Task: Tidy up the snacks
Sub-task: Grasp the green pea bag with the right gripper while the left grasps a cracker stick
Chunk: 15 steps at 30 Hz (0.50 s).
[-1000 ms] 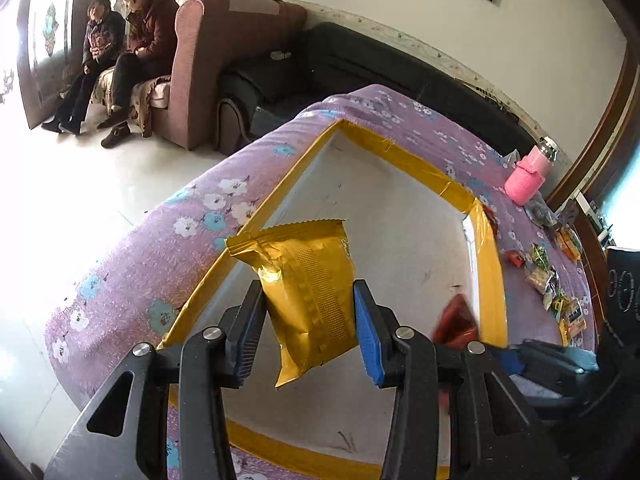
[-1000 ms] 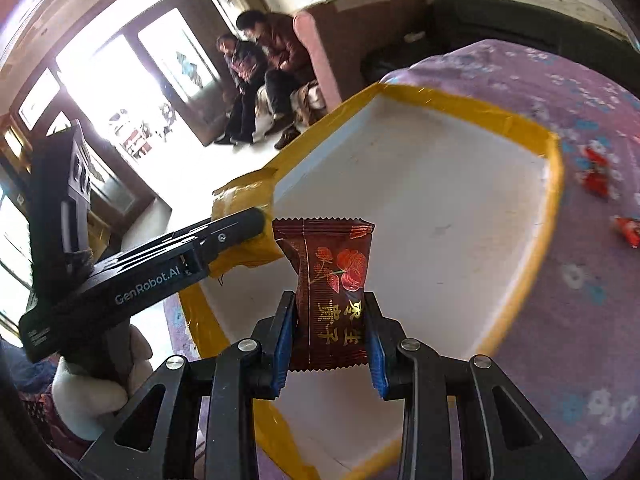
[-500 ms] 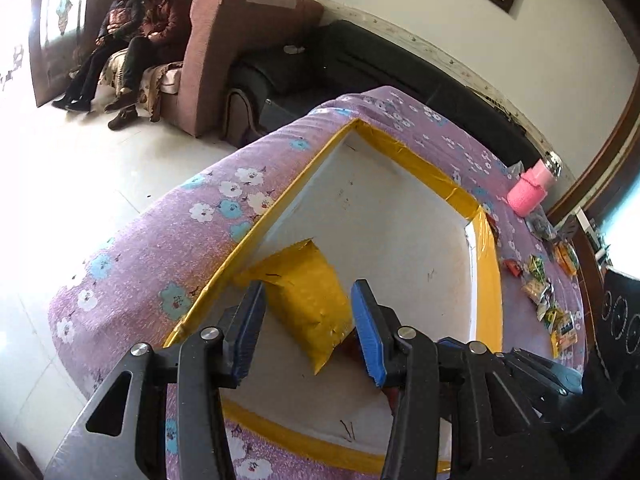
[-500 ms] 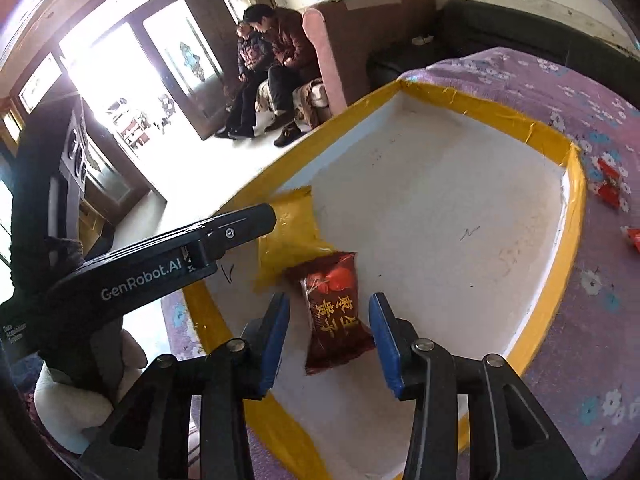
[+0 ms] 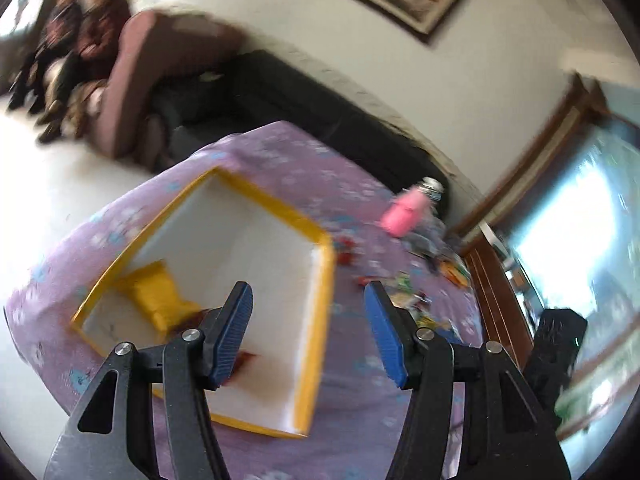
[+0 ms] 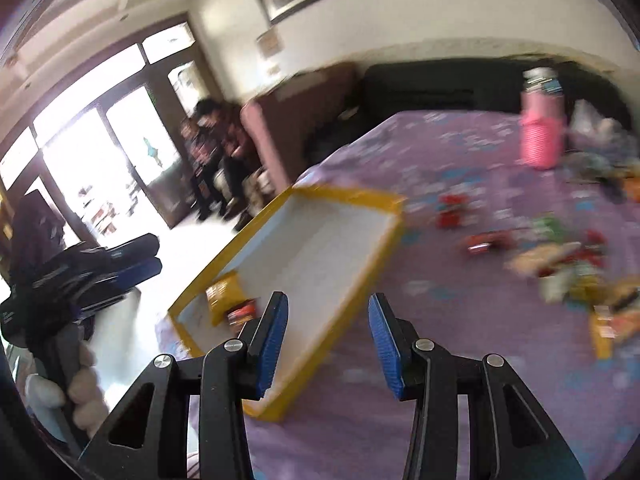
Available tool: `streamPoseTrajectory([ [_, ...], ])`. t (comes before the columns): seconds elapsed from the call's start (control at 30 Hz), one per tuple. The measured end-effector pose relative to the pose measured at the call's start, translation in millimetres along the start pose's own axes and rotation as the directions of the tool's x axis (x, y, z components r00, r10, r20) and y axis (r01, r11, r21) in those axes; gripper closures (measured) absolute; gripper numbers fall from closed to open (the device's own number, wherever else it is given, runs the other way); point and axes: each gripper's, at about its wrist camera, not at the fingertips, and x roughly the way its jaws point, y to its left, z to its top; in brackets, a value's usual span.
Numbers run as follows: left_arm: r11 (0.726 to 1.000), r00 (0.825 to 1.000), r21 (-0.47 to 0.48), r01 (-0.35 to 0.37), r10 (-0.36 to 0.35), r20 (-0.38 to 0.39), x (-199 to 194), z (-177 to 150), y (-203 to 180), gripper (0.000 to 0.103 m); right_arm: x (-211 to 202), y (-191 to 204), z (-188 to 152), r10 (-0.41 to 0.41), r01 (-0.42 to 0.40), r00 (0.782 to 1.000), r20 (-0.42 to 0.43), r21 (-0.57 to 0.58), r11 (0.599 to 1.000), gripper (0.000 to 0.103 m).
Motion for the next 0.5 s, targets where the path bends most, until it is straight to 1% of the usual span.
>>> streamPoseTrajectory([
  [0.07, 0.997, 1.000, 0.077, -0.001, 0.000, 0.018, -13, 6, -29, 0.046, -33, -21, 8, -0.046, 0.045, 0.998, 0.050, 0.022, 0.999, 0.059],
  [0.1, 0.993, 1.000, 0.120, 0.006, -0.009, 0.027, -22, 12, -46, 0.046, -60, -34, 15, -0.077, 0.073, 0.993, 0.090, 0.039, 0.997, 0.059],
  [0.13, 0.987, 0.999, 0.161, 0.021, -0.027, 0.037, -32, 21, -65, 0.046, -74, -42, 20, -0.095, 0.090, 0.989, 0.111, 0.049, 0.995, 0.059],
  [0.17, 0.981, 0.998, 0.193, 0.034, -0.044, 0.048, -41, 29, -81, 0.046, -97, -53, 27, -0.125, 0.117, 0.982, 0.144, 0.066, 0.991, 0.059],
  [0.23, 0.968, 0.995, 0.250, 0.030, -0.051, 0.080, -56, 47, -108, 0.046, -142, -70, 44, -0.177, 0.159, 0.962, 0.209, 0.103, 0.982, 0.057],
  [0.3, 0.944, 0.989, 0.329, -0.006, -0.042, 0.139, -72, 72, -143, 0.038, -188, -85, 64, -0.220, 0.192, 0.937, 0.272, 0.128, 0.973, 0.057],
  [0.33, 0.935, 0.987, 0.354, -0.020, -0.039, 0.158, -74, 83, -155, 0.027, -205, -90, 73, -0.241, 0.209, 0.925, 0.295, 0.136, 0.968, 0.057],
  [0.37, 0.922, 0.983, 0.385, -0.044, -0.029, 0.182, -75, 97, -171, 0.024, -222, -94, 84, -0.268, 0.232, 0.909, 0.319, 0.145, 0.962, 0.055],
  [0.4, 0.915, 0.980, 0.399, -0.064, -0.017, 0.196, -73, 107, -179, 0.024, -238, -100, 98, -0.293, 0.256, 0.895, 0.336, 0.151, 0.955, 0.052],
  [0.43, 0.909, 0.978, 0.408, -0.089, 0.003, 0.207, -68, 120, -189, 0.024, -246, -104, 109, -0.308, 0.271, 0.888, 0.341, 0.153, 0.950, 0.051],
  [0.47, 0.907, 0.978, 0.409, -0.102, 0.016, 0.209, -61, 130, -194, 0.021, -253, -110, 121, -0.328, 0.290, 0.881, 0.342, 0.159, 0.944, 0.049],
  [0.5, 0.905, 0.980, 0.412, -0.105, 0.023, 0.200, -50, 139, -198, 0.019, -257, -116, 128, -0.340, 0.301, 0.877, 0.339, 0.165, 0.939, 0.045],
])
